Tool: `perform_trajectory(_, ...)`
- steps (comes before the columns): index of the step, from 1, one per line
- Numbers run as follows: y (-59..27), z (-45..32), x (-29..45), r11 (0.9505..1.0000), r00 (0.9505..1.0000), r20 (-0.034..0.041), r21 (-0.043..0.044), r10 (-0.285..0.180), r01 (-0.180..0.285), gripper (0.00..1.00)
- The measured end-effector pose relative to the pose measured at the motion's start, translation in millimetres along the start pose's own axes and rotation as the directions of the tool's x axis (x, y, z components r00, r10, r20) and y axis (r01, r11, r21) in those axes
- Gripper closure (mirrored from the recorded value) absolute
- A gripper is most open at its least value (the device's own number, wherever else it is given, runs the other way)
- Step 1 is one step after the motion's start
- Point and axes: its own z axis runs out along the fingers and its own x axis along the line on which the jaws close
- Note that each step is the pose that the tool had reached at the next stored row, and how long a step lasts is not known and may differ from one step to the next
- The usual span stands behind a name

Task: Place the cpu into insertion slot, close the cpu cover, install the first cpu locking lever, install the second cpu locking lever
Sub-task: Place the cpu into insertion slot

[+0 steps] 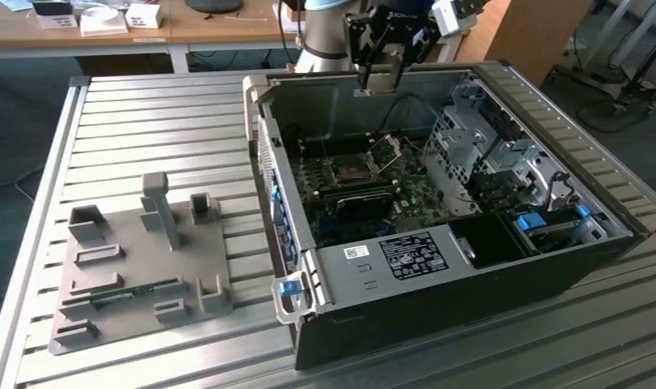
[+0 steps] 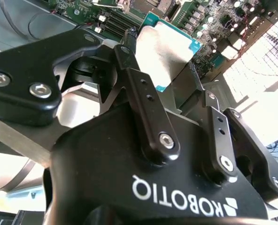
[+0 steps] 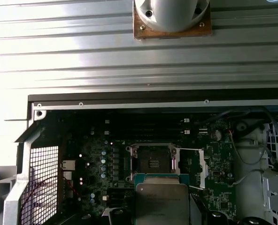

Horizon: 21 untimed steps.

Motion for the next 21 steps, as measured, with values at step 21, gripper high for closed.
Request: perform_trajectory(21,-0.8,8.3,0.0,1.0000,1.0000,0.0035,-0.0001,0.000,0.000,0.46)
